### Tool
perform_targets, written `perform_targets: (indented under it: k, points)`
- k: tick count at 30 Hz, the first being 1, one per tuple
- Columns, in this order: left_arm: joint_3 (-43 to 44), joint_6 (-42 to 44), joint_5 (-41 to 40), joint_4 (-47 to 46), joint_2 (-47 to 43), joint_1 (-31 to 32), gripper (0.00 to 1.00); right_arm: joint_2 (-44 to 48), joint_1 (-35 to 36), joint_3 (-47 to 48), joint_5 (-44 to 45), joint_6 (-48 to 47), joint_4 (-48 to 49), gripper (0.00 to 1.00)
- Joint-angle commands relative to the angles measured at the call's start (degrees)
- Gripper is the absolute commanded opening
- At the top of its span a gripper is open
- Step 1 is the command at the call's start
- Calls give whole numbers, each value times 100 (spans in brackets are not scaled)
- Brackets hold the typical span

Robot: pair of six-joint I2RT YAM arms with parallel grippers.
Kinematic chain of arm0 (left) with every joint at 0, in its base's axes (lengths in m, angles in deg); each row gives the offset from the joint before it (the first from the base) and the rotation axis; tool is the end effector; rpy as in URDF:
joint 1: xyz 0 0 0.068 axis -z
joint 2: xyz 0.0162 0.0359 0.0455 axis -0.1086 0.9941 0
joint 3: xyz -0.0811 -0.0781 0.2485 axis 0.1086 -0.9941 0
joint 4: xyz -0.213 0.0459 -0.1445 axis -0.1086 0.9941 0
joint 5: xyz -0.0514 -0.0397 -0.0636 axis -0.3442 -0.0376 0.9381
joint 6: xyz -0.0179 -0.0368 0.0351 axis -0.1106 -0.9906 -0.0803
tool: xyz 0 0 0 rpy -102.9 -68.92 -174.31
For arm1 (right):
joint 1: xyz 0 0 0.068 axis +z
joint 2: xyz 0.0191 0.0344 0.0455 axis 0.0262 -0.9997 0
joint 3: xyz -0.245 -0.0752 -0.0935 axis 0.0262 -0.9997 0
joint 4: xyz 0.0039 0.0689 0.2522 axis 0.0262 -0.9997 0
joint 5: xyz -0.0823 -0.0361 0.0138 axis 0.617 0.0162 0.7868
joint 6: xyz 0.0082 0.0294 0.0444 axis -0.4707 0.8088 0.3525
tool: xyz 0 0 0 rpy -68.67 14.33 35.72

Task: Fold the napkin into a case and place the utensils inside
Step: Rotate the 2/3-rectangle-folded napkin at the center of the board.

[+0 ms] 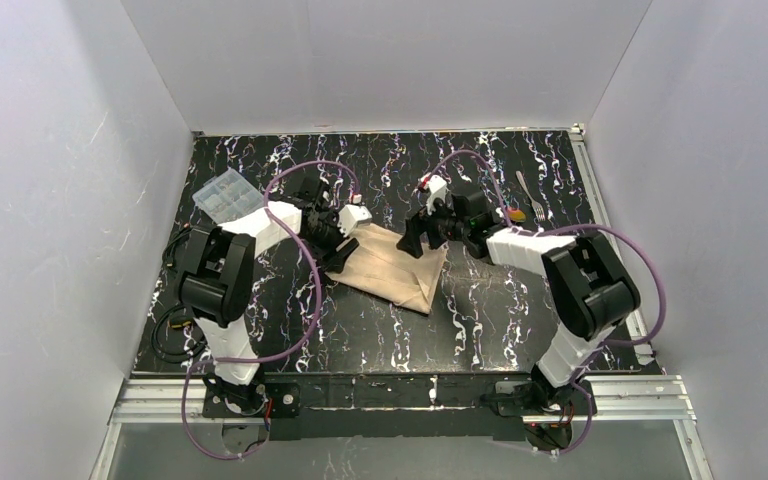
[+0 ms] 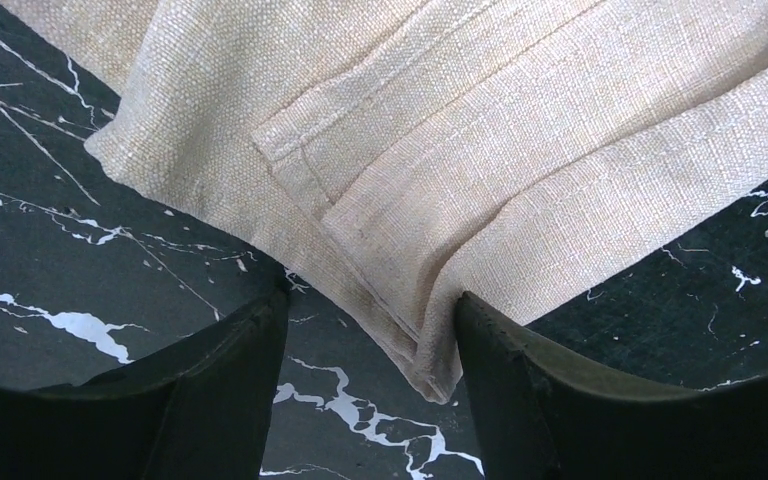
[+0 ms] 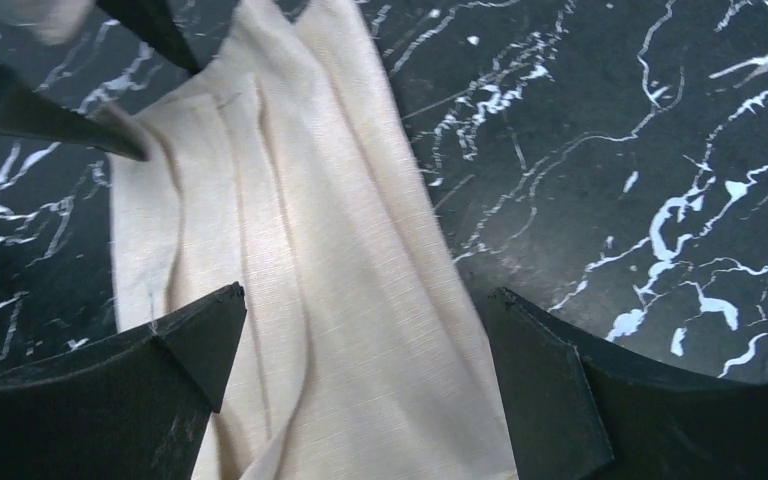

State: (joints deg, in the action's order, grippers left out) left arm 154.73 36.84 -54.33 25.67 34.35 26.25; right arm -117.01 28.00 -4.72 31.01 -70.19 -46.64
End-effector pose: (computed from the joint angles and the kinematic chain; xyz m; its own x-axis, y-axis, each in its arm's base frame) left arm 0.3346 -0.1362 0.1667 -0.3886 0.7437 -0.5440 0.8903 0.4552 -0.0137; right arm 0.3024 0.1877 0.1910 -0.4195 -0.1941 -0.8868 -0.7515 0.6222 0.2194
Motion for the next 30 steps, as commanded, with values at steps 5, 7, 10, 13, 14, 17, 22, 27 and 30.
perform_targets:
  k: [5, 7, 10, 13, 14, 17, 22, 27, 30]
  points:
    - [648, 229, -265, 456, 305, 6, 61, -214, -95, -141, 712, -274, -609, 99]
    - [886, 268, -308, 502, 421, 23, 61, 12, -90, -465, 921, -80, -561, 99]
    - [1145, 279, -390, 546, 623, 80, 61, 273, -40, -802, 972, 90, -539, 99]
    - [1307, 306, -517, 550, 820, 171, 61, 600, 231, -1027, 936, 245, -590, 99]
    - [1361, 318, -552, 556, 881, 196, 61, 714, 355, -1122, 910, 338, -577, 99]
    - [1542, 346, -604, 573, 1028, 301, 61, 1087, 763, -1471, 965, 737, -474, 99]
    - [1962, 381, -670, 654, 1269, 468, 61, 1837, 1548, -2141, 1348, 1422, -195, 99]
    - [2274, 421, -640, 664, 1389, 665, 62, 2233, 2303, -2529, 1714, 2018, 151, 98]
    - [2427, 389, -555, 664, 1441, 818, 62, 2110, 2552, -2485, 1750, 2198, 318, 99]
